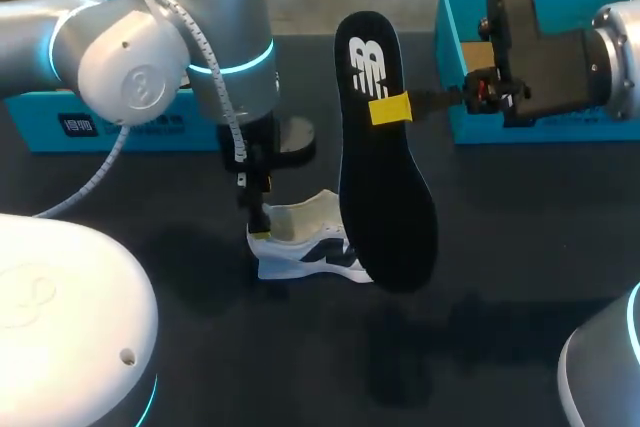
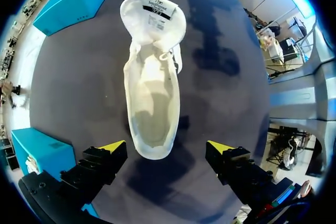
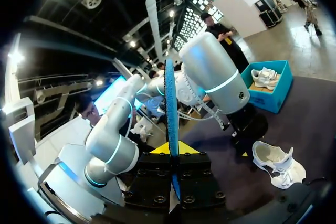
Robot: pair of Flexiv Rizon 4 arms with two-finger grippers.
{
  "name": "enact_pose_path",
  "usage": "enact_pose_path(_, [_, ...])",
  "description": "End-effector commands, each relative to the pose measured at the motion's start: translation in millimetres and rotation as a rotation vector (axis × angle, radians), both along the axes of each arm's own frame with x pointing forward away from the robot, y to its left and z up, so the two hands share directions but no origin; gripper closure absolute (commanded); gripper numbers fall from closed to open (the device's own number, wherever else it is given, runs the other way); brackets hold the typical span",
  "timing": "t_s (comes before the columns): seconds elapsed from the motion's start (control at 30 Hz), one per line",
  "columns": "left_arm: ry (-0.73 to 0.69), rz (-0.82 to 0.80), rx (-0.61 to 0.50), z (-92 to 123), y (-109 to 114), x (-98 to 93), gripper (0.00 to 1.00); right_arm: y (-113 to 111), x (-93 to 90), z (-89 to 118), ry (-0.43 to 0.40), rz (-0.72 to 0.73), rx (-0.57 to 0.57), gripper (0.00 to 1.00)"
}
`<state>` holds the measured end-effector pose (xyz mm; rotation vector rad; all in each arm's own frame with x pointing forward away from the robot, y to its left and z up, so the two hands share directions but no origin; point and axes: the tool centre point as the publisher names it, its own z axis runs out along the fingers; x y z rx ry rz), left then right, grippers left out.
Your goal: Take the shoe out of the shoebox, open the shoe tongue, remove and reinsert the insole, then place the shoe into the shoebox
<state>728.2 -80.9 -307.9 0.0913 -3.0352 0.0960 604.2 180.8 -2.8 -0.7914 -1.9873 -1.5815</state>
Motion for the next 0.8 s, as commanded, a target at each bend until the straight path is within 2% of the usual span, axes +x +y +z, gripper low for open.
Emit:
enact_pose_path(0.03, [-0.001, 0.000, 0.013, -2.2, -3.1, 4.5, 0.00, 2.1, 1.0, -0.7, 0.002, 0.000, -0.002, 1.00])
enact_pose_path(0.7, [-0.001, 0.000, 0.013, -2.2, -3.1, 4.5, 0.00, 2.1, 1.0, -0.7, 0.002, 0.000, -0.002, 1.00])
enact_pose_path(0.8, [-0.008, -0.006, 0.000, 1.3, -10.3, 10.1, 0.00, 2.1, 1.0, -0.7, 0.002, 0.000, -0.002, 1.00])
